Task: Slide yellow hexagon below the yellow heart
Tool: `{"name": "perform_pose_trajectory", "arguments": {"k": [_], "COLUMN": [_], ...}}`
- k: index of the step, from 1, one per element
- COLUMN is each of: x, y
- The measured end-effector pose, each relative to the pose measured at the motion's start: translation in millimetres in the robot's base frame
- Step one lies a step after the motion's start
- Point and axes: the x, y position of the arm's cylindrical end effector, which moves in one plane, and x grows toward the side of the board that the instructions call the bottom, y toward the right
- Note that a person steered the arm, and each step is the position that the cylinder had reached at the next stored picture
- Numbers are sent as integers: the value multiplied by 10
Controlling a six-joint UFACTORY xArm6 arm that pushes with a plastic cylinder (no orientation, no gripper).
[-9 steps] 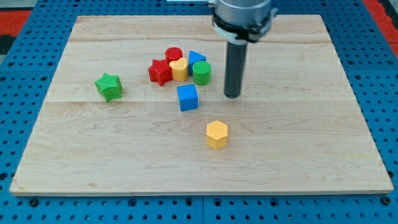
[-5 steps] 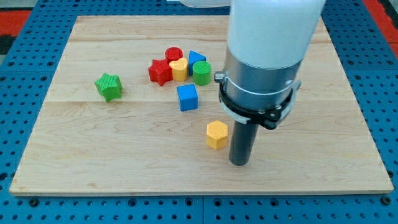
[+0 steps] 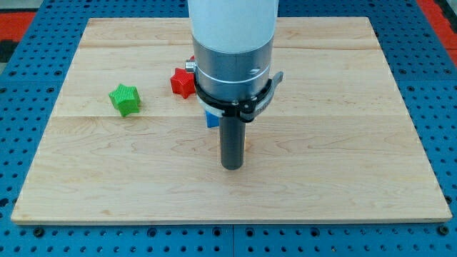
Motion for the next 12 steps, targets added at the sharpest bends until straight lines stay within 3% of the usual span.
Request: {"name": "perform_pose_trajectory", "arguments": {"k": [2, 6, 8, 12], "x": [-424, -646, -646, -1170], "y": [-34, 53, 529, 277]}}
